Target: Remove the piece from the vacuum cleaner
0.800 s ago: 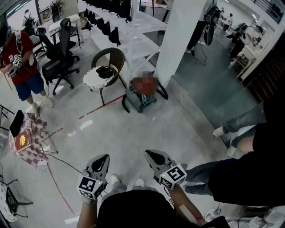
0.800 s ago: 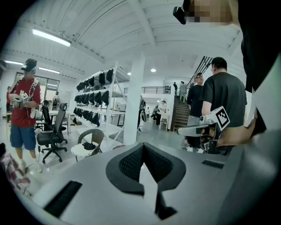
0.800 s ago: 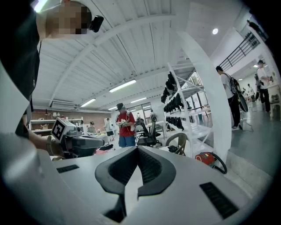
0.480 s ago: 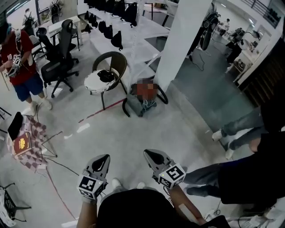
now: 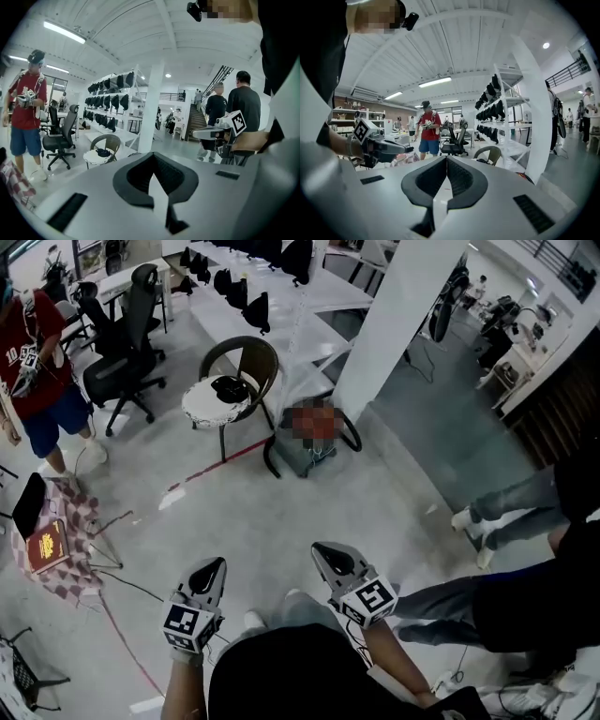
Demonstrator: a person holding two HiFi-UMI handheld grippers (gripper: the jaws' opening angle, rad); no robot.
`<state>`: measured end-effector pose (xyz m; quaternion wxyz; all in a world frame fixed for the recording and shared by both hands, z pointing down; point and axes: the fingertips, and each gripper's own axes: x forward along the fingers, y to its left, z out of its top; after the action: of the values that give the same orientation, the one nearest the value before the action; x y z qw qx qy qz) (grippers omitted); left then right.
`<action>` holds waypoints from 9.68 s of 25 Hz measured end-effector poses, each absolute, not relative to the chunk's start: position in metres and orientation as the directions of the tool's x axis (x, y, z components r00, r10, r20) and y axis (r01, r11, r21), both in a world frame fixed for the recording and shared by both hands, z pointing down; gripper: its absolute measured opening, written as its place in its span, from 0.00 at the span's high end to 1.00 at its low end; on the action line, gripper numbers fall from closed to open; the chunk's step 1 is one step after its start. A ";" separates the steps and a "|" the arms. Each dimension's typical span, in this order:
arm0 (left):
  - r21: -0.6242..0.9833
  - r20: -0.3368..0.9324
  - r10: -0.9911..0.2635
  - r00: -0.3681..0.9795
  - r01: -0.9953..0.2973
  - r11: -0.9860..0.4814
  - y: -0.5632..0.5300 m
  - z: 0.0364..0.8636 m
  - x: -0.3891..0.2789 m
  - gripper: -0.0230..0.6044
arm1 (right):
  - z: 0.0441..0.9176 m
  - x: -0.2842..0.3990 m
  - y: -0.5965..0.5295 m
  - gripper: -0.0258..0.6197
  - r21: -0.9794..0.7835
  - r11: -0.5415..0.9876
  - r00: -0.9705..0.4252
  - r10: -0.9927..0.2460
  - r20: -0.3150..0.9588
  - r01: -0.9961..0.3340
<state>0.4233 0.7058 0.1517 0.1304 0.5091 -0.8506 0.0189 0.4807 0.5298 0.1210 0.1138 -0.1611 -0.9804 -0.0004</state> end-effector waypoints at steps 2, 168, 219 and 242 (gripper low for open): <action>0.102 0.245 -0.863 -0.442 -0.873 0.477 0.704 0.156 0.410 0.94 | 0.131 0.468 0.529 0.91 -0.034 0.950 -0.921 0.309 0.238 0.310; 0.220 0.860 -0.262 0.438 -0.781 -0.584 0.079 0.811 -0.140 0.88 | 0.807 -0.098 0.058 0.88 -0.271 0.932 -0.467 0.133 0.874 -0.242; 0.279 0.876 -0.243 0.417 -0.849 -0.449 0.123 0.814 -0.129 0.88 | 0.813 -0.086 0.091 0.87 -0.295 0.921 -0.470 0.149 0.870 -0.254; 0.331 0.847 -0.170 0.504 -0.749 -0.573 0.164 0.769 -0.071 0.89 | 0.765 -0.025 0.135 0.89 -0.301 0.886 -0.463 0.113 0.879 -0.354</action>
<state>-0.0709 0.1644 0.7690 0.3588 0.7895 -0.2910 0.4041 -0.0248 0.1353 0.7645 0.5131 0.0728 -0.8244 0.2277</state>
